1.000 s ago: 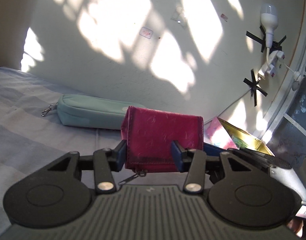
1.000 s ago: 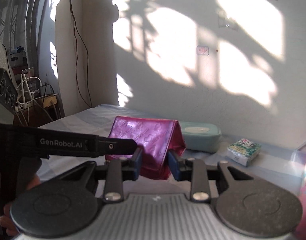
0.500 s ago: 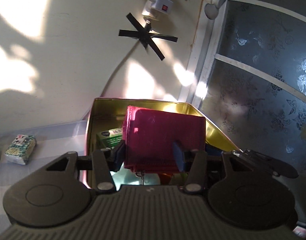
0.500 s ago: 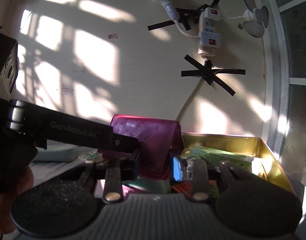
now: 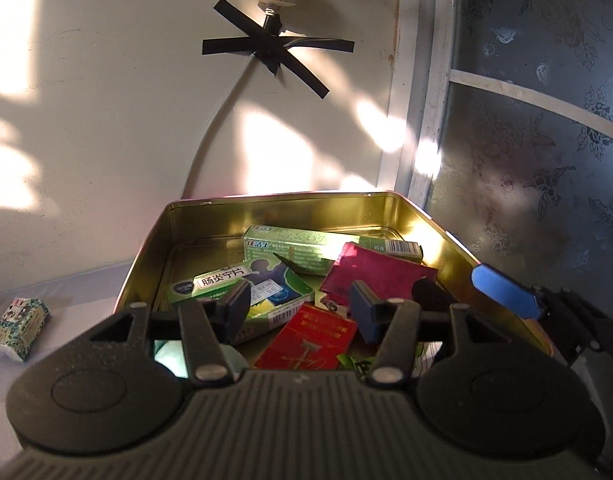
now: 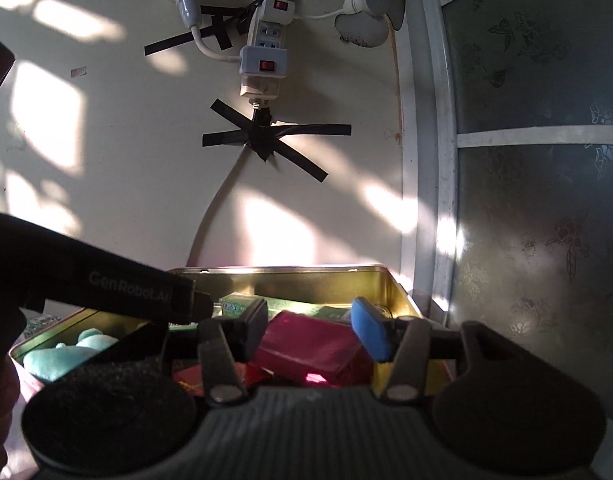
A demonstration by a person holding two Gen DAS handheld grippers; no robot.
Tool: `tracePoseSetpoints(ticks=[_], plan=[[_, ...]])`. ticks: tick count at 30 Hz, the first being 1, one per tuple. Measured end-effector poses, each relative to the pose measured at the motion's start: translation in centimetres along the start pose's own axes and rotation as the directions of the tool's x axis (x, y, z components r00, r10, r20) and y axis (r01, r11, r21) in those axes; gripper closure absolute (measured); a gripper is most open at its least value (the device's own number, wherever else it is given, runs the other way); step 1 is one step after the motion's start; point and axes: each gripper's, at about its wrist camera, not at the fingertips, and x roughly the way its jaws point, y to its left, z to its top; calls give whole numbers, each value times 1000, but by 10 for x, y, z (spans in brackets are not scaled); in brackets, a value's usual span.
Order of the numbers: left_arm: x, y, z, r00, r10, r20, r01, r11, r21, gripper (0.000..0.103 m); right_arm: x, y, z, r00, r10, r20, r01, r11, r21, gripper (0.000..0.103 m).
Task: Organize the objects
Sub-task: 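Carry the magenta purse into the pink tin and open the left tool, then move the left tool back toward the mint-green pencil case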
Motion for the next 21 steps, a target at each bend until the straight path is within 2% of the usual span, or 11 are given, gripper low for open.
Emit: tracePoseSetpoints(ticks=[3,7,13,21], plan=[[-19,4,-4,999,36,22,-36,999,9,43,-3,6,-1,1000,10,-3,-10,1000,-16,53],[-44,11,-10,994,99,36,-100,994,36,42,-13,10,-1,998,53,-26,-52,998,24,53],[-65,22,-28,981,194,-9,-193,980,54,42,-37,16,-1,996,79,-29,-76,994,81,53],[-82,45,-49,969,237,-64,-237,971,7,42,-64,20,-5,991,108,-74,-96,982,161,53]])
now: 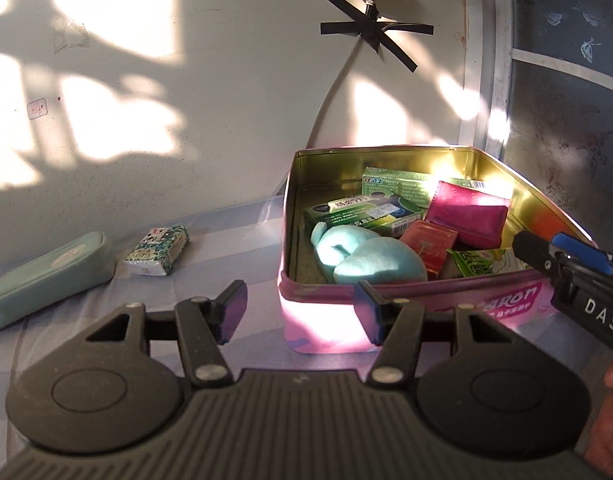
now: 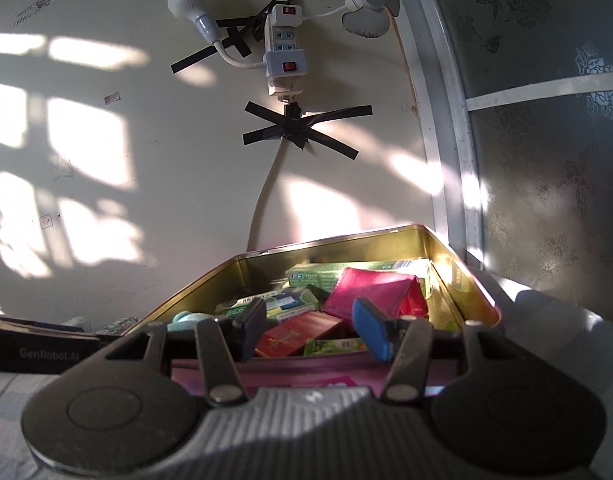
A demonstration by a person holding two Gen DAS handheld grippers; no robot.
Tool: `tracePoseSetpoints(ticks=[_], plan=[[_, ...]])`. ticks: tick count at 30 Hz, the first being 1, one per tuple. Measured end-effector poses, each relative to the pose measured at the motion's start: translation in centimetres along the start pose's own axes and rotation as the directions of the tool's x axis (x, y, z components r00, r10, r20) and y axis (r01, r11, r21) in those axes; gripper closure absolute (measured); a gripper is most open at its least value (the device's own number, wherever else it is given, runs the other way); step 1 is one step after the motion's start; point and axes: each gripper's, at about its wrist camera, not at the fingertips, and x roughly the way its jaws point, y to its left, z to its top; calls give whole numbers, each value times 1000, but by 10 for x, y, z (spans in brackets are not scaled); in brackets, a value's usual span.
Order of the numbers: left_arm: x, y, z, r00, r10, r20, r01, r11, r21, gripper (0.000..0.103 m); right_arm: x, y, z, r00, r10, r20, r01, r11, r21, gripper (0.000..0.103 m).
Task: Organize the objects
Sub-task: 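Move the left tool back toward the mint-green pencil case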
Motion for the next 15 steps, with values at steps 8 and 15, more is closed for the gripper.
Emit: tracePoseSetpoints(ticks=[8,15], plan=[[-6,32,-20,998,56,-24,-57,998,-40,37,-5,19,-16,995,21,-93,-21,1000,1,53],[-8,64,-38,992,117,-51,-120,991,-59,36,4,50,-31,975,96,-199,-104,994,-31,52]])
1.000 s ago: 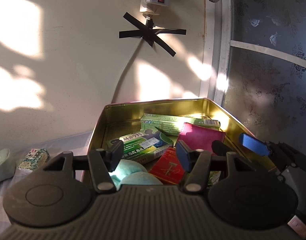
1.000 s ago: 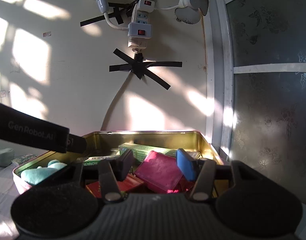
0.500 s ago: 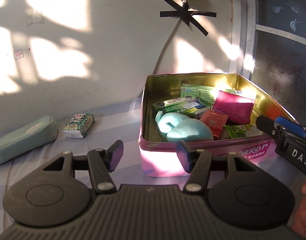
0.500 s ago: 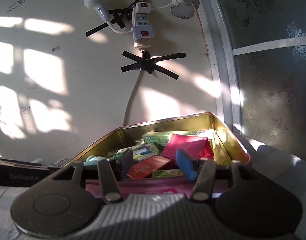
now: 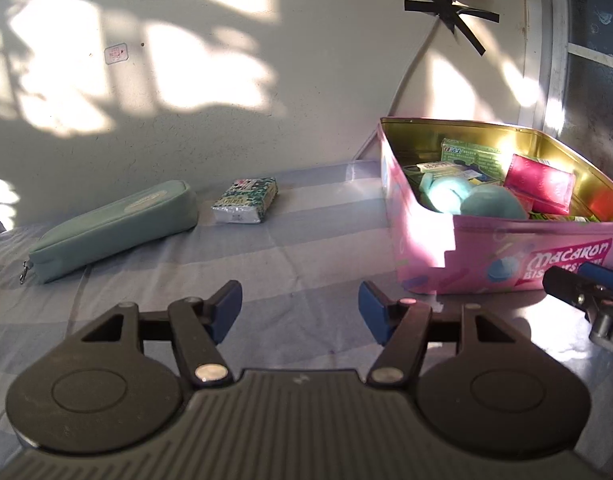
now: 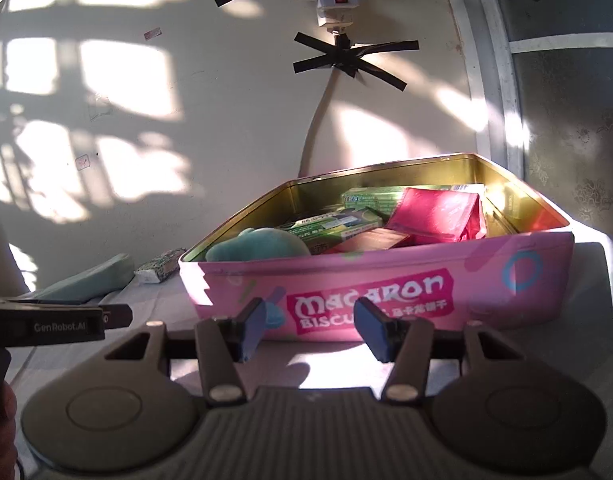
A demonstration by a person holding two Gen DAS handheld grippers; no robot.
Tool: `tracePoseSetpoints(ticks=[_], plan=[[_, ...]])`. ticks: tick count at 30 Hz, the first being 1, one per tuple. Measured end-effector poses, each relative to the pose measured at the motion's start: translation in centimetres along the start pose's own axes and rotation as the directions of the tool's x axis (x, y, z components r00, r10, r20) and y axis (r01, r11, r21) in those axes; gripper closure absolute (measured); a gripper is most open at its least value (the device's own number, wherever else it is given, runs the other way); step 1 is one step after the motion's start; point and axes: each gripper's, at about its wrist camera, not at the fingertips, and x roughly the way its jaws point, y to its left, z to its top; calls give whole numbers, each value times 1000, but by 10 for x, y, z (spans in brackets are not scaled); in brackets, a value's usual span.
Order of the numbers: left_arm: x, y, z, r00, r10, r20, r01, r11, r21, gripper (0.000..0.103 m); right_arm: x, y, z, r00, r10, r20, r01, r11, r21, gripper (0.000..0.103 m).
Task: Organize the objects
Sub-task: 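Move the left tool back toward the mint-green pencil case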
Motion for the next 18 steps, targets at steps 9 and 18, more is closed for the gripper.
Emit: tracePoseSetpoints(ticks=[9,18], plan=[[10,45,-18,994,111,-23,-111,994,-3,33,14,43,-14,990,75,-123,-87,991,-100,49],[26,86,-26,990,121,-73,-129,985,-116,33,30,81,-22,968,114,-224,-158,969,-190,49]])
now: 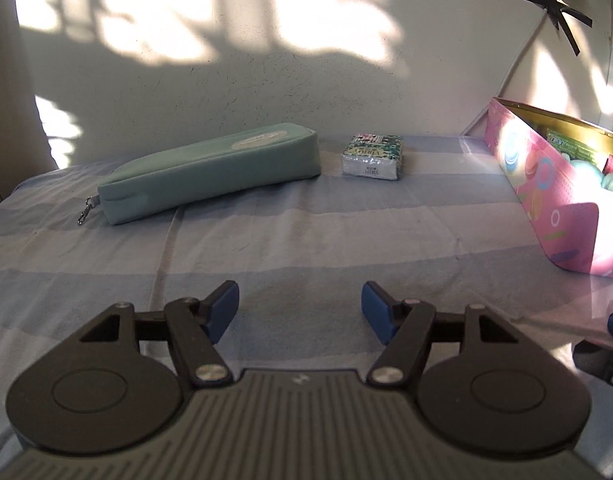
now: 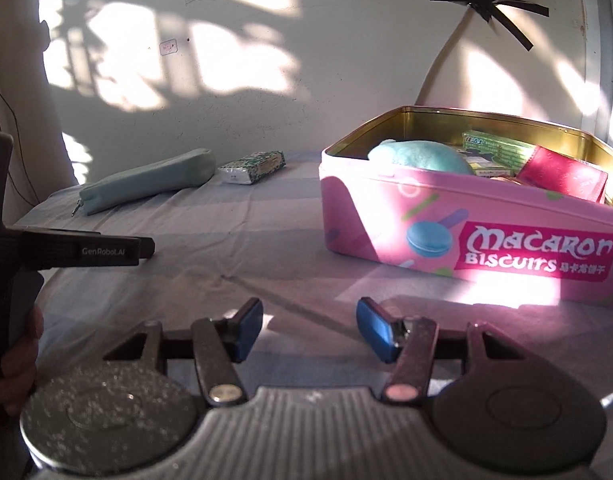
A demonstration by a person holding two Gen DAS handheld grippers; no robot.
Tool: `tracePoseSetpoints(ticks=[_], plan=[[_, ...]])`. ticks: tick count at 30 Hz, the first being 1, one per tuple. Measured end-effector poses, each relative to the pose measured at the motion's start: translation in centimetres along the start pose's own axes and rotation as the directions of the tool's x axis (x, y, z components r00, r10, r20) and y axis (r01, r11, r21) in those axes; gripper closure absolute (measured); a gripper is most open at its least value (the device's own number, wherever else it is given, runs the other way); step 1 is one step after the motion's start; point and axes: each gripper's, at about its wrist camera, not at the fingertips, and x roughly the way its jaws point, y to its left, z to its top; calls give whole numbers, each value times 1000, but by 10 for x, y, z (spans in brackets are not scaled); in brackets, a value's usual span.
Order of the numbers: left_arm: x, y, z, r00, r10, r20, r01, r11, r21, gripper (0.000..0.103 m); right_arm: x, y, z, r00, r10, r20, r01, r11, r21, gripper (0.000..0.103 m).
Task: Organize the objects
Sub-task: 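Move the left tool back toward the mint-green pencil case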
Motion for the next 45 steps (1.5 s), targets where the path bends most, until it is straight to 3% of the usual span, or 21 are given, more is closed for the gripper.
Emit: tracePoseSetpoints(ticks=[3,5,11,45], plan=[[2,6,0,1000,-14,-13,13,999,-35,29,8,14,3,1000,14,-15,-15,999,-49,48],[4,10,0,1000,-18,-23,16,998,-63,18,12,24,4,1000,22,-22,-23,996,-87,47],[7,12,0,999,-34,-38,31,997,-76,12,17,31,6,999,37,-32,-40,992,-117,42],[7,13,0,998,-36,-42,32,996,-83,6,19,35,7,998,42,-36,-46,992,-118,37]])
